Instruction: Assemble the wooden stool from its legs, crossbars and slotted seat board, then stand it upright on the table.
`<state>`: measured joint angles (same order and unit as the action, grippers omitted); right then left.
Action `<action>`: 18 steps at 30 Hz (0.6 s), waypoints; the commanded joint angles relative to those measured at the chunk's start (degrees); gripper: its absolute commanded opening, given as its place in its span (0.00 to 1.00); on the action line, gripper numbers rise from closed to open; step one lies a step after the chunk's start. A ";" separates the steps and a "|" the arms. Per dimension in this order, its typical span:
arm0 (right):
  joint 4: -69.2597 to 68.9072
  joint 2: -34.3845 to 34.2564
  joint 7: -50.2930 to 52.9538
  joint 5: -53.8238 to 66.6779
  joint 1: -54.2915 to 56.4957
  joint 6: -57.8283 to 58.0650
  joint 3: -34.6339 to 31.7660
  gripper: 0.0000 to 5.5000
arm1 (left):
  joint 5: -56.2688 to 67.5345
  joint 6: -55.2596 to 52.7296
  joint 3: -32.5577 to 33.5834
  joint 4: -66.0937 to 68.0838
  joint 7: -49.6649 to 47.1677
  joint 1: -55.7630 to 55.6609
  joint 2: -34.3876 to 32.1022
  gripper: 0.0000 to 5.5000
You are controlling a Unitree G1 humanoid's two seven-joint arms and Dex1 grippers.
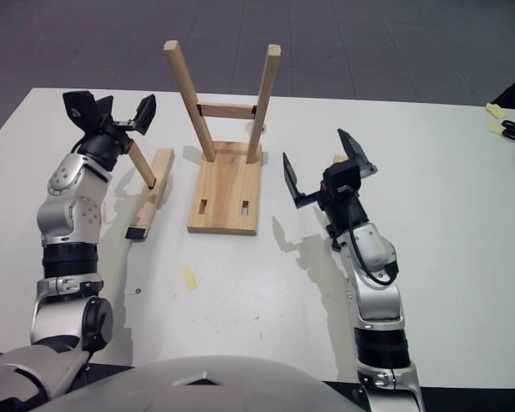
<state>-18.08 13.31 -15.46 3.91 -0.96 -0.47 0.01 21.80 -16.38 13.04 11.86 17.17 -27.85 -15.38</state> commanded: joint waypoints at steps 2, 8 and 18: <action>-0.63 -0.25 0.51 0.11 -0.27 0.44 -0.23 0.98 | 0.33 -5.60 -0.54 -2.14 -0.22 0.01 -1.29 0.97; -0.25 -0.37 0.50 0.03 -0.01 0.10 0.16 0.98 | 2.57 -9.06 1.66 -10.21 -1.66 -5.07 -3.49 0.97; -0.32 -0.02 0.18 0.03 0.16 -0.09 0.20 0.98 | 4.78 -11.28 4.26 -13.76 -4.07 -11.86 -5.06 0.97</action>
<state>-18.14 13.13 -15.08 3.88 -0.98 -0.51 0.30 26.18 -26.91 16.71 -1.50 13.50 -37.29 -19.24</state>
